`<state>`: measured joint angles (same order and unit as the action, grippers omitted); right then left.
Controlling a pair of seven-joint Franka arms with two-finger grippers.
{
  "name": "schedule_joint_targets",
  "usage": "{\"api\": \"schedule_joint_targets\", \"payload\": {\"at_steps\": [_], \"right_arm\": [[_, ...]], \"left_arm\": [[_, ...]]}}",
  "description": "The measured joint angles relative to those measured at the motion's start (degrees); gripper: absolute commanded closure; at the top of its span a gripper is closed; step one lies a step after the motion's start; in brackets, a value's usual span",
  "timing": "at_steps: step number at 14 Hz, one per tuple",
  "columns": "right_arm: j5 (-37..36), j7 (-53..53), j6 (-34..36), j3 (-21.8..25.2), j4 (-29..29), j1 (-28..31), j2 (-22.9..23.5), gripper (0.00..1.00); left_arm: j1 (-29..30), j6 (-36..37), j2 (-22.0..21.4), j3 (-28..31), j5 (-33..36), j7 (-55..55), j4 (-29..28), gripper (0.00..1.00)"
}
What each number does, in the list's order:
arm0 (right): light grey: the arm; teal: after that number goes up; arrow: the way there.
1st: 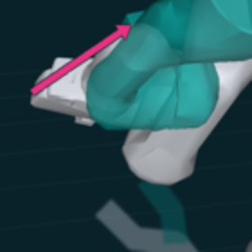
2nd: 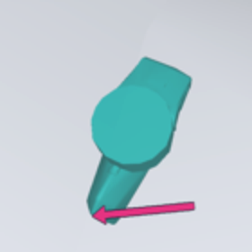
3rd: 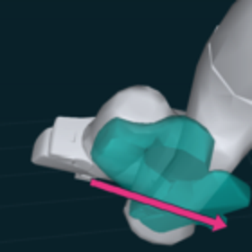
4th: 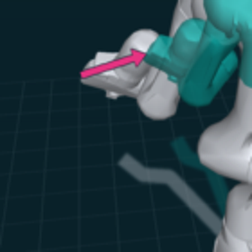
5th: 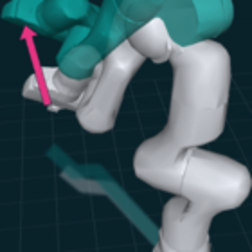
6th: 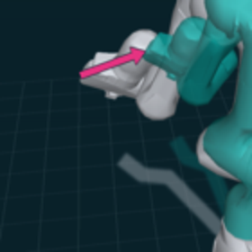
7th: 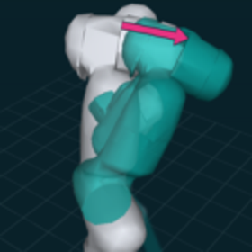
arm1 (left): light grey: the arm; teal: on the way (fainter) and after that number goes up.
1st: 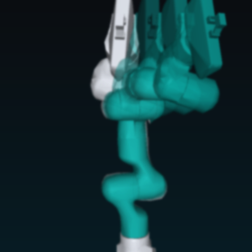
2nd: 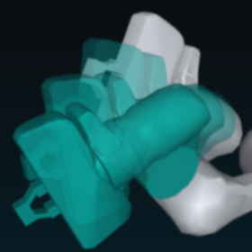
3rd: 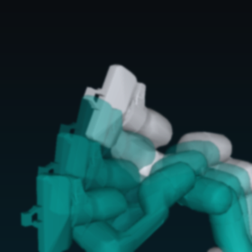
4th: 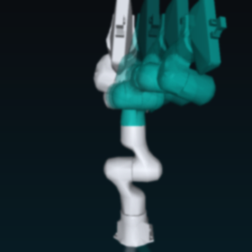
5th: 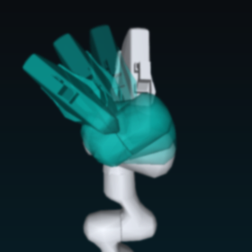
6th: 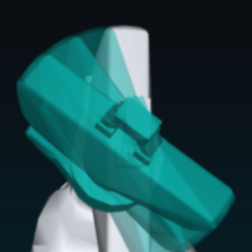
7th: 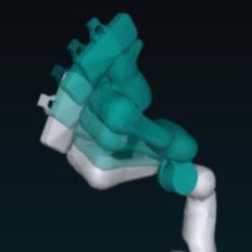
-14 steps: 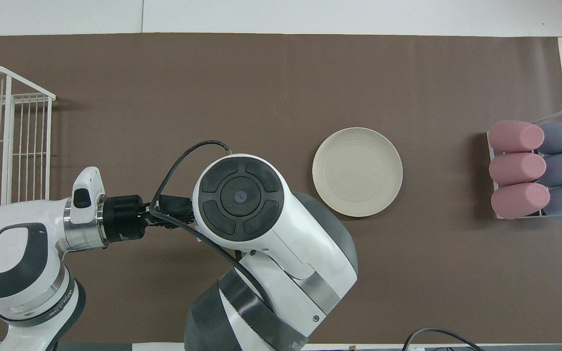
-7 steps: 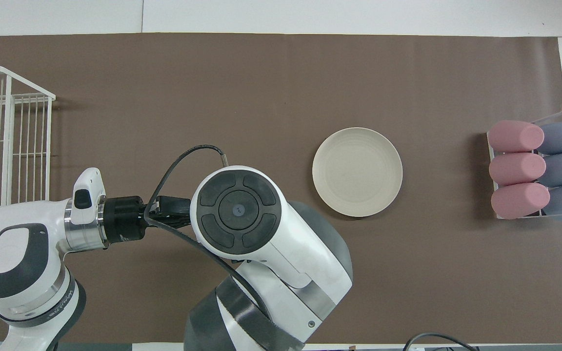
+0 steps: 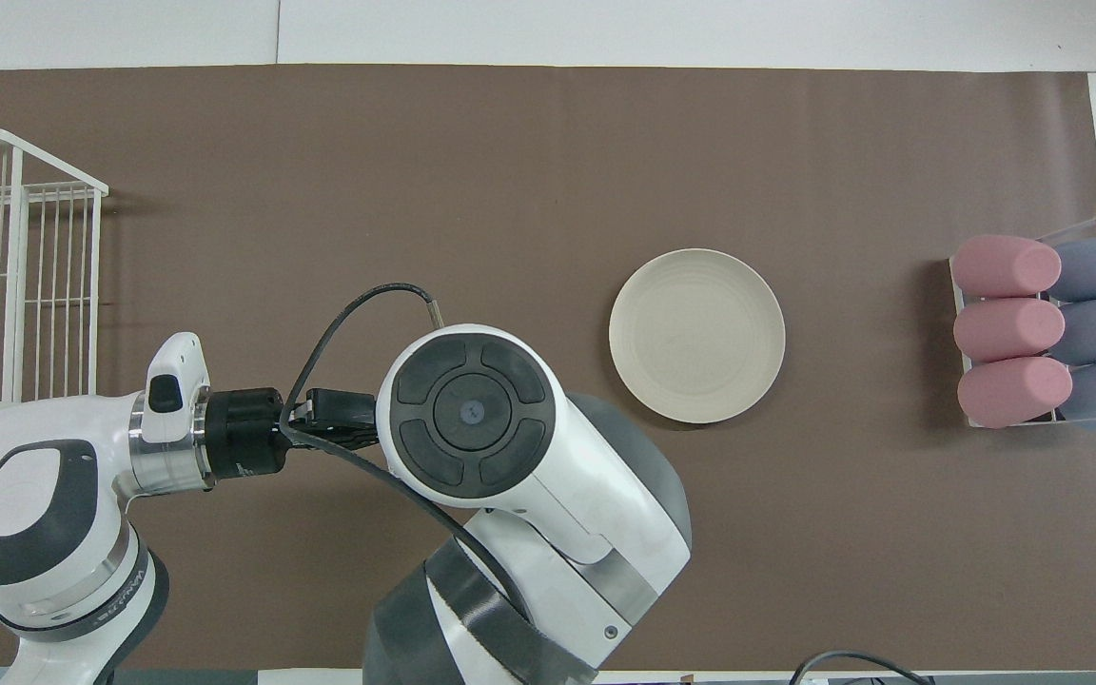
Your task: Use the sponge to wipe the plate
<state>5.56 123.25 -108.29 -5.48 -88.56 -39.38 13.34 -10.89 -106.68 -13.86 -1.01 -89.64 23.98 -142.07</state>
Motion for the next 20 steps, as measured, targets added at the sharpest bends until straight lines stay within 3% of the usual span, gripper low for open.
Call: {"api": "schedule_joint_targets", "payload": {"at_steps": [7, 11, 13, 16, 18, 20], "right_arm": [[-0.34, -7.43, 0.11, 0.17, -0.94, 0.81, -0.18, 1.00], [-0.43, -19.11, -3.10, 0.57, -5.69, 9.57, -1.07, 1.00], [-0.43, -23.73, -10.60, 0.66, -12.59, 13.56, -2.55, 1.00], [-0.39, -26.40, -27.43, 0.61, -28.15, 15.05, -5.05, 1.00], [-0.40, -27.66, -32.58, 0.39, -34.71, 15.01, -6.08, 1.00], [-0.40, -31.54, -33.25, 0.48, -36.59, 16.41, -6.42, 1.00]], "left_arm": [[0.00, -0.38, -0.03, 0.40, -0.04, 0.53, 0.00, 0.00], [0.00, -3.38, -0.02, 0.53, 0.75, 0.54, -0.03, 0.00], [0.01, -6.46, 0.13, 0.53, 5.92, 0.53, -0.13, 0.00], [0.03, -10.42, 0.69, 0.68, 16.48, -0.37, -0.17, 0.00], [0.59, -10.95, 0.97, 0.92, 23.36, -0.80, -0.16, 0.00], [2.22, -10.95, 1.00, 1.02, 30.74, -0.96, 0.11, 0.00]]}}
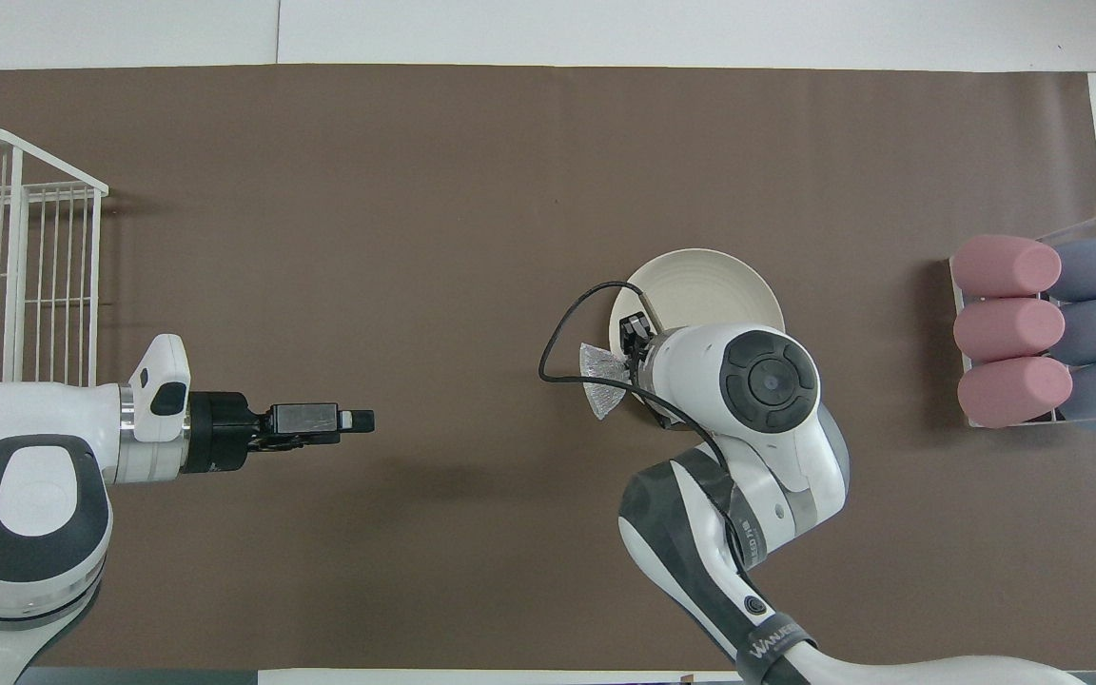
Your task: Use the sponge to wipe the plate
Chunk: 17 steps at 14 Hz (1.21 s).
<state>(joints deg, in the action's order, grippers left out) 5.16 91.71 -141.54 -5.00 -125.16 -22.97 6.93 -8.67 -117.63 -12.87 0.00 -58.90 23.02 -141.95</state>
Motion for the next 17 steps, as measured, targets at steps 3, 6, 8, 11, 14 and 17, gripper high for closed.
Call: {"api": "schedule_joint_targets", "payload": {"at_steps": [3, 6, 8, 11, 14, 17], "right_arm": [[0.00, -5.55, 0.01, 0.13, -0.83, 3.72, -0.12, 1.00], [0.05, -5.90, -0.61, 0.02, -2.55, 3.94, 0.51, 1.00], [0.06, -6.68, -2.24, -0.05, -2.90, 3.86, 1.72, 1.00], [0.13, -13.85, -4.07, 0.05, -2.96, 6.53, 3.09, 1.00], [0.16, -22.48, -4.09, 0.14, -2.96, 10.94, 3.13, 1.00], [0.16, -25.97, -4.09, 0.14, -2.96, 12.59, 3.24, 1.00]], "left_arm": [[2.65, 0.13, 0.00, 0.08, 7.73, -0.02, 1.58, 0.00], [4.02, 0.13, 0.08, 0.10, 11.86, -0.19, 2.37, 0.00], [4.36, 0.13, 0.17, 0.10, 12.57, -0.78, 2.52, 0.00], [4.47, 0.10, 0.22, 0.09, 12.73, -2.55, 2.60, 0.00], [4.48, 0.09, 0.24, 0.09, 12.77, -2.75, 2.72, 0.00], [4.48, 0.08, 0.25, 0.09, 12.77, -4.14, 3.36, 0.00]]}}
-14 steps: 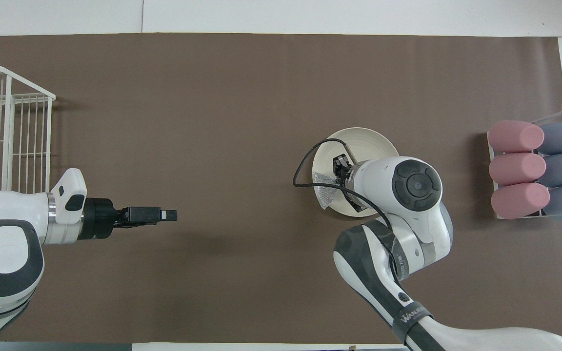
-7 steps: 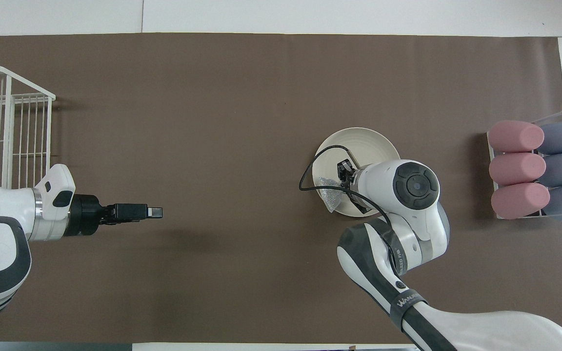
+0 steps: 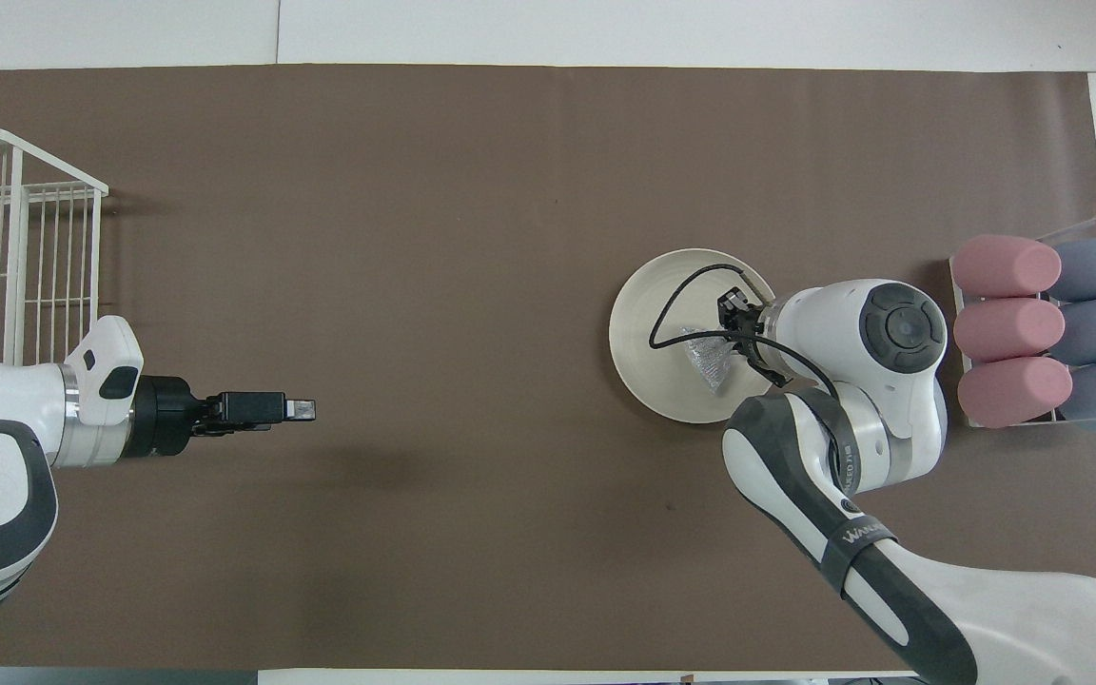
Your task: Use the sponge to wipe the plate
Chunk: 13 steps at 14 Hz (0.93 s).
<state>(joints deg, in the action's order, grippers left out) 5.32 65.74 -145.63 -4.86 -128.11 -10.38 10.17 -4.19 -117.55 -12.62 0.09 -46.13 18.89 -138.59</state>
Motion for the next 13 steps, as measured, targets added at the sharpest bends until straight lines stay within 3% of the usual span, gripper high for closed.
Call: {"api": "schedule_joint_targets", "payload": {"at_steps": [4, 8, 13], "right_arm": [[0.05, 1.50, 0.00, -0.29, -0.01, -1.57, 0.00, 1.00], [0.08, 9.57, 0.00, -0.46, -0.03, -7.00, 0.02, 1.00], [0.09, 5.52, -0.09, -0.36, -0.05, -5.04, 0.08, 1.00]], "left_arm": [[-0.02, 0.00, 0.00, -0.29, 0.02, -2.16, 0.34, 0.00], [-0.03, -0.01, 0.03, -0.35, 0.02, -2.31, 0.34, 0.00], [-0.03, -0.07, 0.03, -0.35, 0.02, -2.36, 0.35, 0.00]]}}
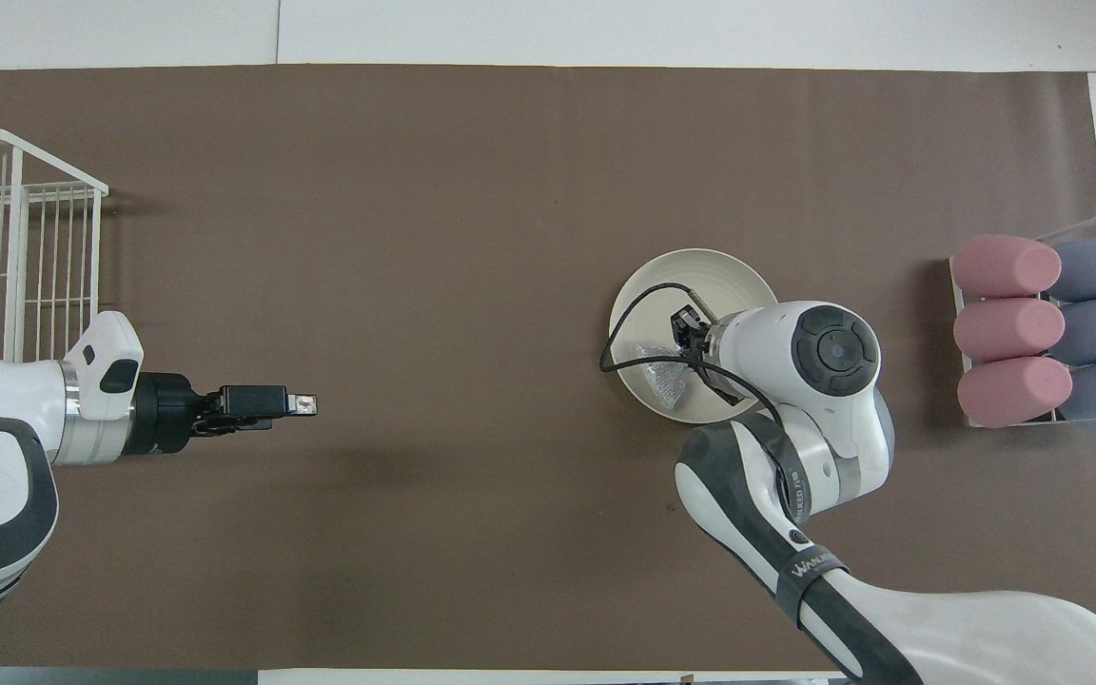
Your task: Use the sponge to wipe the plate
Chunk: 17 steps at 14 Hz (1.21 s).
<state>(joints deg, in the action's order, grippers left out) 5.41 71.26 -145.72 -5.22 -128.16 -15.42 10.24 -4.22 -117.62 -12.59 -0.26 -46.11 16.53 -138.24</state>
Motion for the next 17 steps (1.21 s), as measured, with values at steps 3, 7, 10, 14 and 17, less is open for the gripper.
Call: {"api": "schedule_joint_targets", "payload": {"at_steps": [3, 7, 10, 14, 17], "right_arm": [[0.01, -7.25, -1.82, 0.08, -0.12, 3.96, 0.44, 1.00], [0.01, -10.01, -2.11, 0.11, -0.12, 4.72, 0.55, 1.00], [0.04, -9.52, -2.12, 0.01, -0.12, 4.33, 0.55, 1.00], [0.06, -0.31, -2.16, -0.09, -0.10, -0.52, 0.54, 1.00], [0.07, 1.75, -2.16, -0.09, -0.15, -2.14, 0.54, 1.00]], "left_arm": [[0.00, -0.01, 0.00, 0.00, 0.00, -0.01, 0.06, 0.00], [0.00, -0.03, 0.00, 0.00, 0.00, -0.10, 0.54, 0.00], [0.00, -0.03, 0.04, 0.00, 0.00, -0.18, 0.60, 0.00], [0.00, -0.03, 0.11, 0.00, 0.00, -0.19, 0.62, 0.00], [0.00, -0.07, 0.12, 0.00, 0.00, -0.20, 0.63, 0.00]]}}
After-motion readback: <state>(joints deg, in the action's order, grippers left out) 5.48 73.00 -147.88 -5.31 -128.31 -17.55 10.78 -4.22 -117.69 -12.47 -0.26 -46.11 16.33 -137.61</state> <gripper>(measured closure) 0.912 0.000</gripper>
